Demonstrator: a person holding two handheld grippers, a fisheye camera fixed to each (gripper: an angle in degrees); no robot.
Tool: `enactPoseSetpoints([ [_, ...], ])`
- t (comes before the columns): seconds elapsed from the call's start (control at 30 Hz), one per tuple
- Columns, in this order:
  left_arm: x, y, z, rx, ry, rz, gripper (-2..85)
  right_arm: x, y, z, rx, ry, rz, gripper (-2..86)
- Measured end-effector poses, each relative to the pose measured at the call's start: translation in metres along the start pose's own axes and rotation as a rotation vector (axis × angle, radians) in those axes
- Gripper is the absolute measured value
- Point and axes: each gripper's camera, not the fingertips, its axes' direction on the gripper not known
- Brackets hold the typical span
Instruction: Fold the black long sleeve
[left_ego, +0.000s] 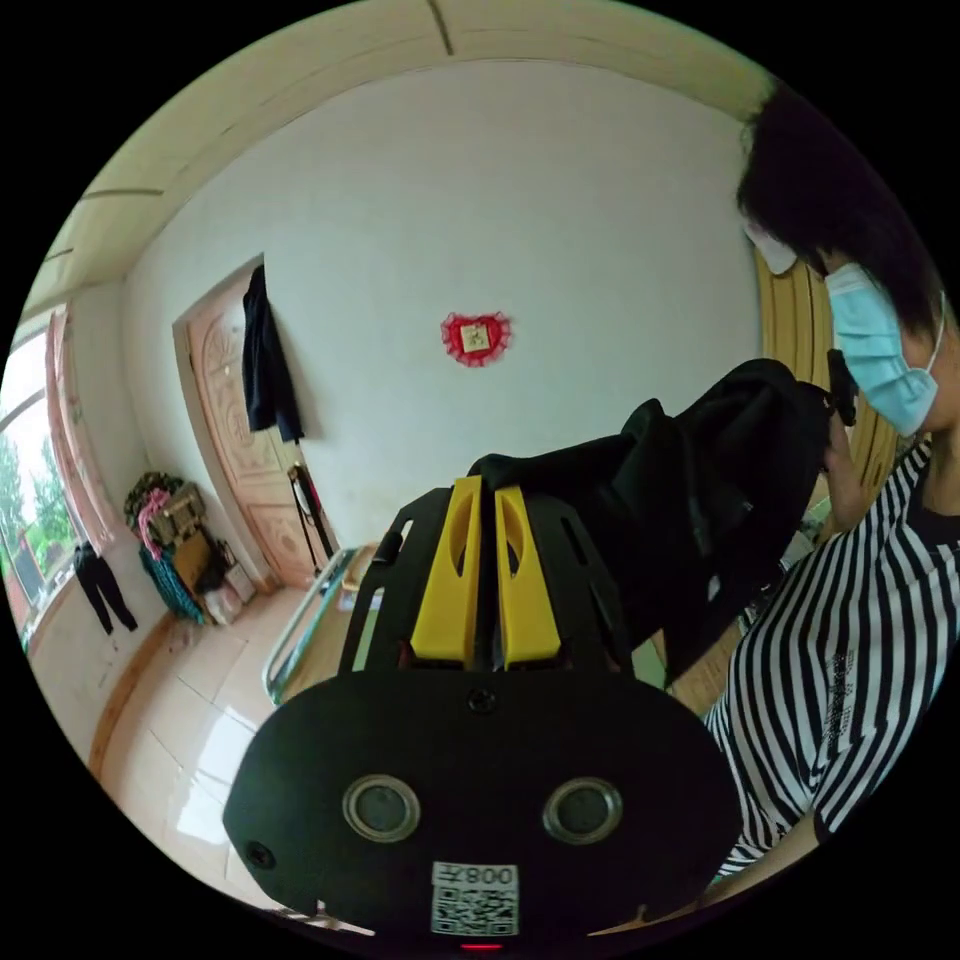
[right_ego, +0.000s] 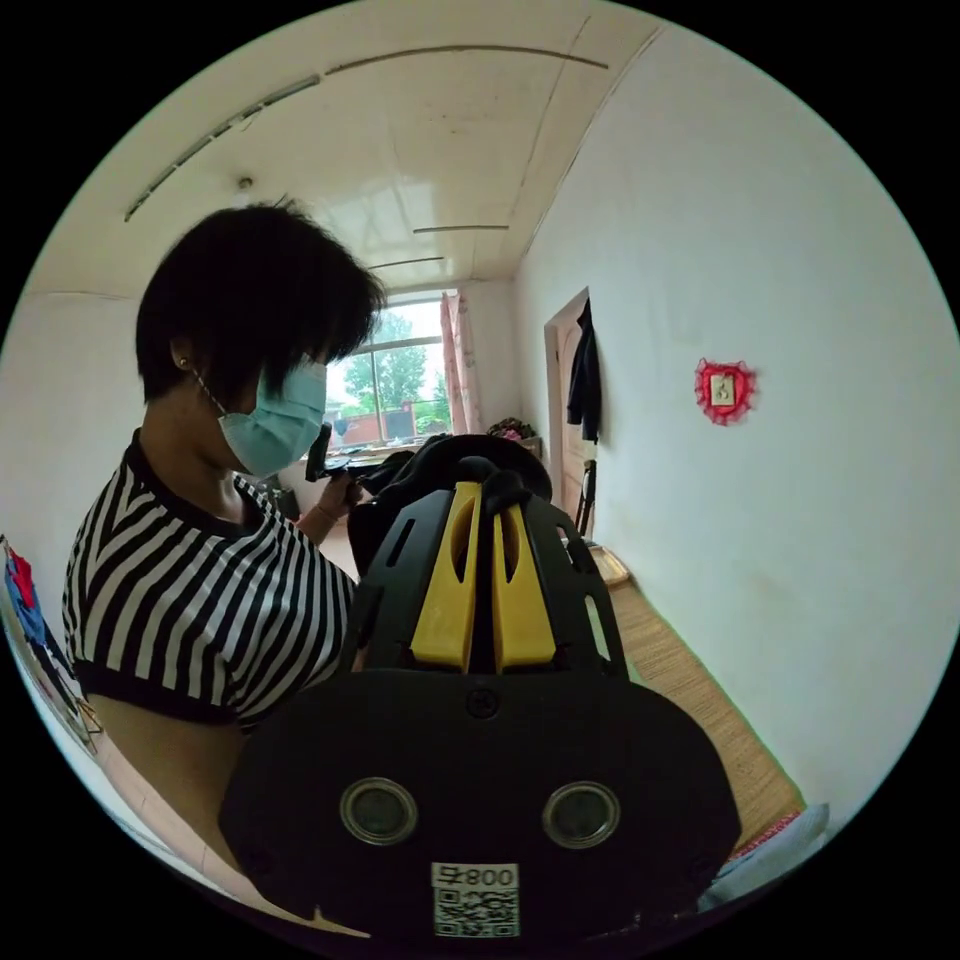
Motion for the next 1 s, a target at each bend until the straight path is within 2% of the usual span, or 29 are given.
enactPoseSetpoints([
  [0.2,-0.023,-0.119,0.086,0.029,0.031,0.104,1.3,0.091,-0.041,-0.005,-0.048,0.123,0.041,0.0],
  [0.3,-0.051,-0.179,0.184,-0.054,0.125,0.113,1.9,0.179,-0.059,0.019,-0.125,0.195,0.134,0.1],
  [0.4,-0.085,-0.232,0.320,-0.204,0.239,0.084,3.0,0.299,-0.066,0.062,-0.216,0.234,0.304,0.2],
  [0.47,-0.112,-0.263,0.449,-0.363,0.334,0.017,4.5,0.379,-0.060,0.095,-0.299,0.242,0.423,0.3],
  [0.5,-0.119,-0.268,0.482,-0.396,0.363,-0.013,5.0,0.431,-0.050,0.118,-0.366,0.276,0.513,0.5],
  [0.53,-0.130,-0.276,0.550,-0.485,0.432,-0.056,6.0,0.483,-0.034,0.141,-0.431,0.281,0.617,0.7],
  [0.57,-0.141,-0.276,0.613,-0.582,0.436,-0.130,6.6,0.507,-0.025,0.153,-0.474,0.288,0.664,0.8],
  [0.63,-0.154,-0.269,0.693,-0.696,0.522,-0.231,7.0,0.590,0.026,0.190,-0.601,0.334,0.909,0.9],
  [0.77,-0.170,-0.228,0.815,-0.978,0.512,-0.281,7.2,0.651,0.106,0.220,-0.825,0.473,1.065,0.2],
  [0.87,-0.169,-0.185,0.866,-1.205,0.554,-0.281,8.0,0.666,0.168,0.219,-0.929,0.494,1.129,0.5],
  [0.97,-0.165,-0.158,0.899,-1.404,0.514,-0.260,9.5,0.664,0.233,0.213,-1.009,0.478,1.247,3.2],
  [1.0,-0.165,-0.156,0.904,-1.425,0.509,-0.265,10.0,0.662,0.257,0.212,-1.035,0.465,1.298,5.2],
])
